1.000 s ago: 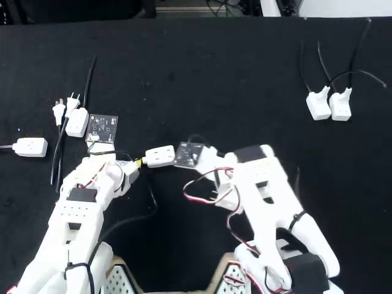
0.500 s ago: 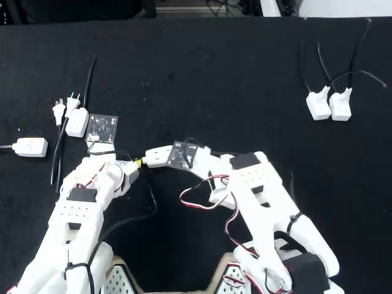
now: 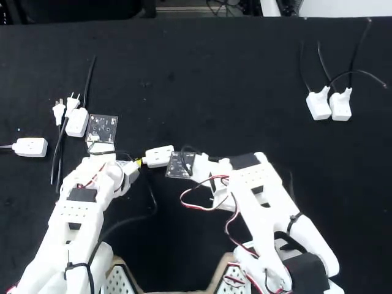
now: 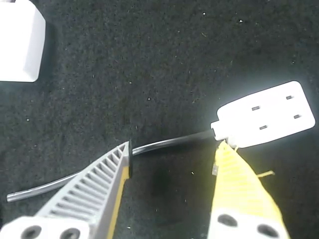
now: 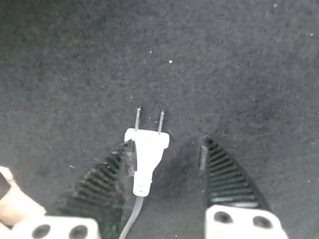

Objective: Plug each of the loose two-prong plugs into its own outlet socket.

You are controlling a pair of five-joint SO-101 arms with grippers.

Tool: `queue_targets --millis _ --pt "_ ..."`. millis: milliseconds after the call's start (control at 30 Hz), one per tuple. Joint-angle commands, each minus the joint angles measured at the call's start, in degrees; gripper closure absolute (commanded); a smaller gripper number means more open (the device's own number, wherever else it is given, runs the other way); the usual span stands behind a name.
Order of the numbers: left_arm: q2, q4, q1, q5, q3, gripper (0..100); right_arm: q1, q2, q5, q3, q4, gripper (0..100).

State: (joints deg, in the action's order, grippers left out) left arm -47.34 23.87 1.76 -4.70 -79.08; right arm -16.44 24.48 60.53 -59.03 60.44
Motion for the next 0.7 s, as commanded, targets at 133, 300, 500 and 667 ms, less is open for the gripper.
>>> queue_targets --millis 133,300,500,667 --pt "-0.62 -0.62 0.48 0.62 1.45 73 3.43 1.98 4.13 0.57 0.18 79.7" --pt "-0.62 -0.62 0.48 0.62 1.45 73 3.43 1.63 4.13 -0.13 0.09 79.7" --pt "-0.62 -0.62 0.48 0.62 1.45 73 1.41 2.07 4.22 -3.47 0.53 79.7" --pt "-0.62 -0.62 0.48 0.62 1.45 73 0.79 2.07 4.13 -4.44 0.53 79.8"
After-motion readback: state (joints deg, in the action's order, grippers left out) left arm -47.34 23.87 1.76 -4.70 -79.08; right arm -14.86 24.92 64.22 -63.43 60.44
